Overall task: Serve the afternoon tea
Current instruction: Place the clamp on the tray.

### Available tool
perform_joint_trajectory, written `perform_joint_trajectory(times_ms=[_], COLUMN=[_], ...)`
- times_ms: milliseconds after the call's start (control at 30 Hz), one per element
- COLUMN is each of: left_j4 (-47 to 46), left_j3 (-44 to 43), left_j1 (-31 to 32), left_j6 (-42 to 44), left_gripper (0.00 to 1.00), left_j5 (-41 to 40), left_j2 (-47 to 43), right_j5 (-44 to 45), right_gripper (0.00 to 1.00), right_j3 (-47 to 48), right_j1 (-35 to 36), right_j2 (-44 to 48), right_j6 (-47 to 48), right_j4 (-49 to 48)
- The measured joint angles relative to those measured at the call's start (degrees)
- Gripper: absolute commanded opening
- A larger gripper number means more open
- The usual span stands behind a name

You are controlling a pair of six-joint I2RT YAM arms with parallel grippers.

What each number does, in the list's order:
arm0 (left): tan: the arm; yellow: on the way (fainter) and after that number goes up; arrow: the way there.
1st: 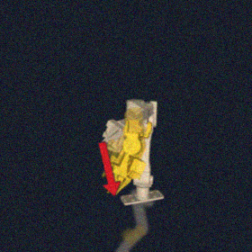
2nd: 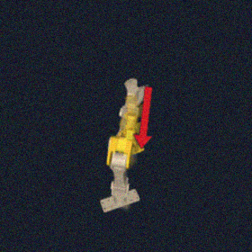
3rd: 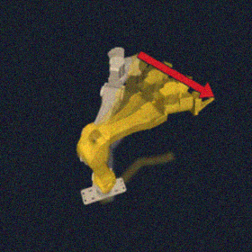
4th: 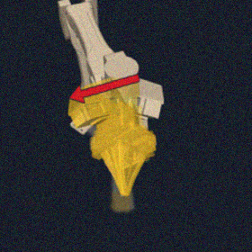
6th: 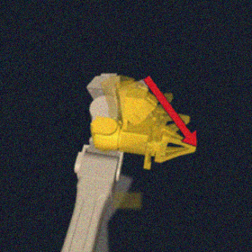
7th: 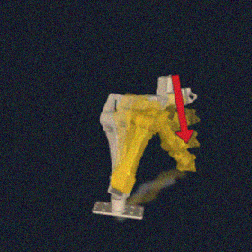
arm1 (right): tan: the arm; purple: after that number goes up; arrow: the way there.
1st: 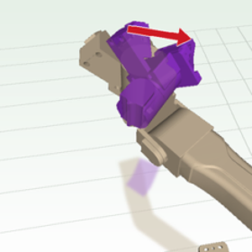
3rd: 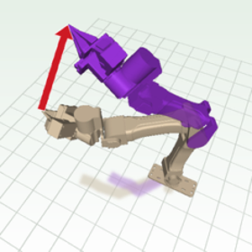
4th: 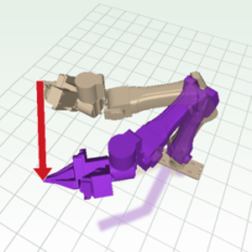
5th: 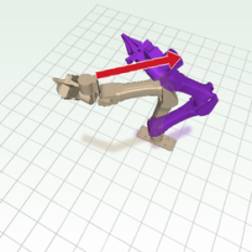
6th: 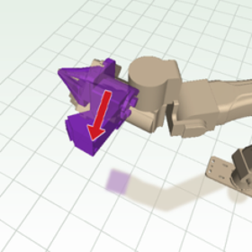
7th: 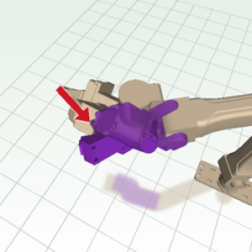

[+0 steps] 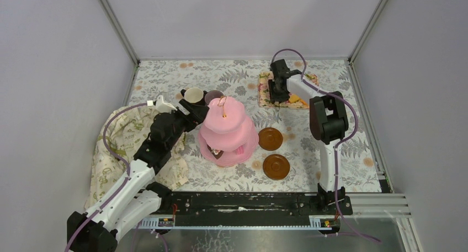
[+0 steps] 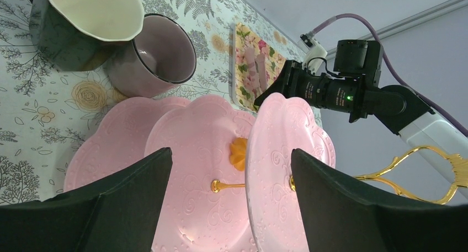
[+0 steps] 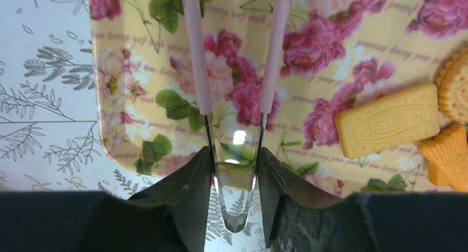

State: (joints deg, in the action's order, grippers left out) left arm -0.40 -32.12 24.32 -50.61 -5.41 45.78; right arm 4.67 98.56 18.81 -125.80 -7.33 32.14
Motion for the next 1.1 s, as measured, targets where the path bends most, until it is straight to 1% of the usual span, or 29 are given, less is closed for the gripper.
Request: perform_joint_trajectory(times_ms=[33, 100, 200, 233, 300, 333, 533, 700, 733, 767, 800, 833, 900, 933, 1000, 1067, 1100], left_j4=[0.0, 0.0, 0.0, 0.0, 0.0, 0.0, 0.0, 0.0, -0.04, -0.02, -0.02, 0.0, -0.02, -0.04, -0.09, -0.15, -0.22], left_j3=[0.0, 0.0, -0.02, -0.02, -0.02, -0.02, -0.04, -0.85, -1.03, -1.09, -1.09, -1.09, -1.09, -1.09, -1.09, -1.09, -1.09], left_j1=[0.0, 0.0, 0.0, 0.0, 0.0, 0.0, 0.0, 0.0, 0.0, 0.0, 0.0, 0.0, 0.0, 0.0, 0.0, 0.0, 0.0], left_j6=[0.0, 0.02, 0.04, 0.04, 0.04, 0.04, 0.04, 0.24, 0.37, 0.44, 0.52, 0.63, 0.74, 0.83, 0.94, 1.07, 1.07], left_gripper=[0.86, 0.86, 0.86, 0.86, 0.86, 0.86, 0.86, 0.86, 0.86, 0.86, 0.86, 0.86, 0.86, 0.86, 0.86, 0.86, 0.86], left_j5=[0.0, -0.04, -0.13, -0.17, -0.2, -0.2, -0.2, -0.42, -0.5, -0.61, -0.79, -0.98, -1.38, -1.62, -2.14, -2.54, -2.6], left_j2=[0.04, 0.22, 0.61, 0.79, 1.11, 1.25, 2.19, 2.91, 2.99, 3.02, 3.06, 3.08, 3.1, 3.1, 3.13, 3.32, 3.52], right_j5=[-0.2, -0.74, -1.09, -1.14, -1.09, -1.01, -0.48, 1.27, 1.99, 2.71, 3.78, 5.01, 7.5, 9.14, 10.91, 8.94, 7.34], right_gripper=[0.42, 0.48, 0.52, 0.56, 0.68, 0.7, 0.71, 0.68, 0.68, 0.77, 0.96, 1.0, 0.99, 0.99, 0.99, 0.99, 1.0], right_j3=[-0.24, -0.76, -2.21, -2.71, -3.15, -3.21, -6.27, -9.66, -10.12, -10.64, -11.56, -13.0, -17.62, -20.98, -23.91, -23.06, -21.62], right_j1=[0.0, 0.0, 0.0, 0.0, 0.04, 0.04, 0.04, 0.04, 0.04, 0.04, 0.09, 0.11, 0.17, 0.24, 0.0, -1.05, -1.77], right_j2=[0.0, 0.07, 0.28, 0.28, 0.39, 0.39, 2.03, 4.68, 5.6, 6.91, 8.7, 11.15, 17.94, 22.86, 29.09, 31.56, 31.34], right_j6=[-0.11, -0.22, -0.46, -0.44, -0.44, -0.48, -0.42, -0.33, -0.15, 0.02, 0.2, 0.28, 0.55, 0.28, -1.18, -2.97, -3.87], right_j4=[-0.74, -2.23, -4.59, -4.96, -5.49, -5.84, -8.92, -9.99, -10.16, -10.56, -11.54, -13.07, -18.21, -22.08, -26.32, -29.51, -30.73])
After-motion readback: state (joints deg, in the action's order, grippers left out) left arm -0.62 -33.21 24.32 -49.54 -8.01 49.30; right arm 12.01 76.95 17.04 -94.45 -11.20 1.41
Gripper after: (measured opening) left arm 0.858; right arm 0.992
